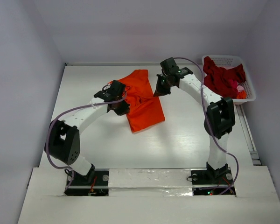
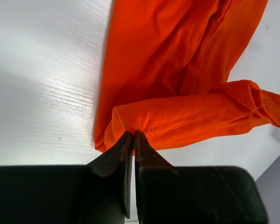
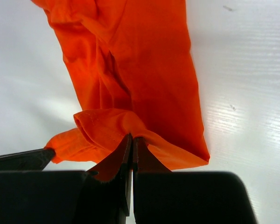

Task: Fold and stack the t-shirts
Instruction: Fold the tshirt

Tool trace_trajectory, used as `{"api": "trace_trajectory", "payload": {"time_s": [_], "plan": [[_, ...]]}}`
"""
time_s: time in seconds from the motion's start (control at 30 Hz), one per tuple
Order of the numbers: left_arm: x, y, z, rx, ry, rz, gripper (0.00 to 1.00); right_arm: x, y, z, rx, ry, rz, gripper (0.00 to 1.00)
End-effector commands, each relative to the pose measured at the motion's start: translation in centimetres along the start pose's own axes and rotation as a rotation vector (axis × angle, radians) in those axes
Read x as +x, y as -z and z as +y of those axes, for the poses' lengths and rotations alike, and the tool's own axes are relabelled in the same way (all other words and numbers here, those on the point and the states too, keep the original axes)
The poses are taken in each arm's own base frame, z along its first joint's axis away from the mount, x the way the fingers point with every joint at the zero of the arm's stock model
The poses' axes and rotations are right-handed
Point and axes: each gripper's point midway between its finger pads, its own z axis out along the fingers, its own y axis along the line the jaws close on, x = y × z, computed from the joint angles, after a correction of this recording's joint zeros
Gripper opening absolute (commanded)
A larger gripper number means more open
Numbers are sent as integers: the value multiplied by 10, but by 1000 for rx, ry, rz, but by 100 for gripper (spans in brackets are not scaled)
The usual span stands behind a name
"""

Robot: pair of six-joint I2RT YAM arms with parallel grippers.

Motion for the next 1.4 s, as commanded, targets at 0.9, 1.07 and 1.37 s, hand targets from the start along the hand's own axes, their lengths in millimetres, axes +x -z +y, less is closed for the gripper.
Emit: {"api": "trace_trajectory", "payload": {"time_s": [0.9, 1.07, 1.37], "plan": [[-35, -21, -19, 37, -19, -7, 1, -17, -40, -5, -2, 3, 26, 0], [-37, -28, -16, 30, -16, -2, 1, -12, -48, -10, 10, -1, 37, 0], [-40, -38, -8, 13, -11, 1, 2, -13, -60, -12, 16, -4, 50, 0]]}}
